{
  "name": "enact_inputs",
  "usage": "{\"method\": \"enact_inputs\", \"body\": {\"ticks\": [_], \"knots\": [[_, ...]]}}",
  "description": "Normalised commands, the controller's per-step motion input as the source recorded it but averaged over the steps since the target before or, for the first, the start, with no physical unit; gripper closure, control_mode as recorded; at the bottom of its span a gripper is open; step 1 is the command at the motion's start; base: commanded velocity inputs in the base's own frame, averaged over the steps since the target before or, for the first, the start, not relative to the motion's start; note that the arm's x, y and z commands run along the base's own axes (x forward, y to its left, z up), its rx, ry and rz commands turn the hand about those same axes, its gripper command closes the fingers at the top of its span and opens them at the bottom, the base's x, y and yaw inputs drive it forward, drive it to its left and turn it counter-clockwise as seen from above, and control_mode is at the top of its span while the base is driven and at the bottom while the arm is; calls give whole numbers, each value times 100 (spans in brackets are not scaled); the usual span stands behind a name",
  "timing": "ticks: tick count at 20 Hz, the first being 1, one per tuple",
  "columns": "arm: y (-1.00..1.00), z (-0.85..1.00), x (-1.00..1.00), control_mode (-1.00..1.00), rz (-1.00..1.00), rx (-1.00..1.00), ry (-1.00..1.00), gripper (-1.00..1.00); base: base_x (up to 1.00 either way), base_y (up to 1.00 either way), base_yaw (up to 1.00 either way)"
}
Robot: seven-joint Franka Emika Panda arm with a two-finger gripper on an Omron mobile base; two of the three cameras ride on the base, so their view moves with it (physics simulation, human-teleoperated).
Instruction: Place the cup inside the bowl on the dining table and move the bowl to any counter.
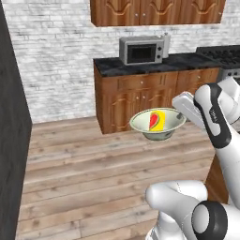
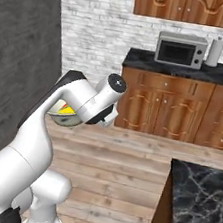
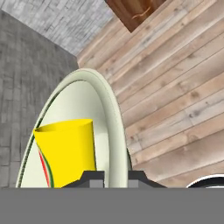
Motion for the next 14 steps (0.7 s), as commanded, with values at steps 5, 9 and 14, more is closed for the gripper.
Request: {"method": "enact_inputs", "body": {"ticks": [5,9,14], "knots": [[0,0,0,100,0,0,0,100,100,2,0],[0,0,0,100,0,0,0,100,100,6,0],[0,0,0,100,0,0,0,100,100,5,0]]}}
